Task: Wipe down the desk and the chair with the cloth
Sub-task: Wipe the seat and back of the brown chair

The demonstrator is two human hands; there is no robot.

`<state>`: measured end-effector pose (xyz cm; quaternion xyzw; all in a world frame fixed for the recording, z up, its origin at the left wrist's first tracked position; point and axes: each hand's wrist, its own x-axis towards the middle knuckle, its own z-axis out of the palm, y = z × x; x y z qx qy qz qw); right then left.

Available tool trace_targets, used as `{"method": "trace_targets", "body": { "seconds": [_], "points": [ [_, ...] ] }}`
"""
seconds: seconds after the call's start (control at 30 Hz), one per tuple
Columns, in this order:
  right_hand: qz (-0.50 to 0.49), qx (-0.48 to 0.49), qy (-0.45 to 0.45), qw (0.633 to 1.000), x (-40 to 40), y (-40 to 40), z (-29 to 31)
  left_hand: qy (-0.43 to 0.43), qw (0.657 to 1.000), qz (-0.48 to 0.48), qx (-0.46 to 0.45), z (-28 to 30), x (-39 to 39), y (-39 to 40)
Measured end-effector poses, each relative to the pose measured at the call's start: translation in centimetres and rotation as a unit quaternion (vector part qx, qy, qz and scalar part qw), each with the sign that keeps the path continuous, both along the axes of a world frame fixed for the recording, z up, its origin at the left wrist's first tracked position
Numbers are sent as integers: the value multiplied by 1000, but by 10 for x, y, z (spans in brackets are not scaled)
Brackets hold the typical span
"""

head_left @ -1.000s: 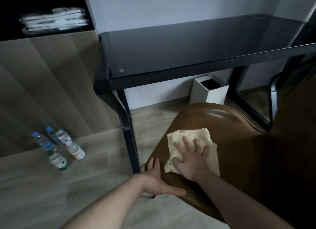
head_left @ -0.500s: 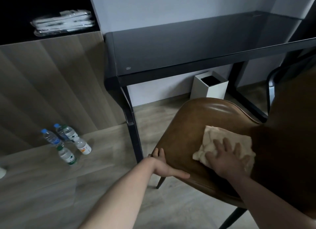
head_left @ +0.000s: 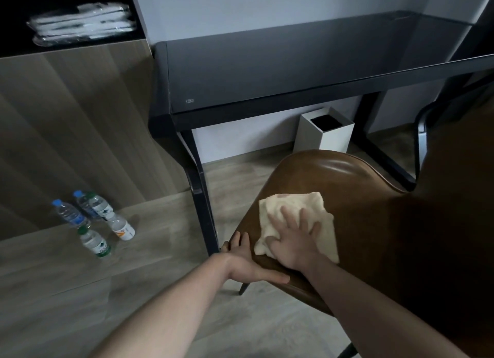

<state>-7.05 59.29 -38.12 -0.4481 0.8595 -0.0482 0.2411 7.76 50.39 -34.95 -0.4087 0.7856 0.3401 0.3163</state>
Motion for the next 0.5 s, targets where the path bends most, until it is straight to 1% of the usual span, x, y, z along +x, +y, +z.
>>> {"method": "trace_targets", "body": {
  "seconds": [0.07, 0.2, 0.37, 0.5],
  "points": [
    [18, -17, -4, 1000, -1, -3, -2, -3, 1000, 1, 2, -1, 0, -1],
    [9, -44, 12, 999, -5, 17, -5, -16, 1000, -7, 3, -1, -3, -2],
    [-44, -31, 11, 999, -12, 52, 0, -25, 1000, 4, 3, 3, -4, -2],
    [-94, -6, 32, 995, -22, 94, 2, -12, 1000, 16, 4, 1, -2, 0]
  ]
}}
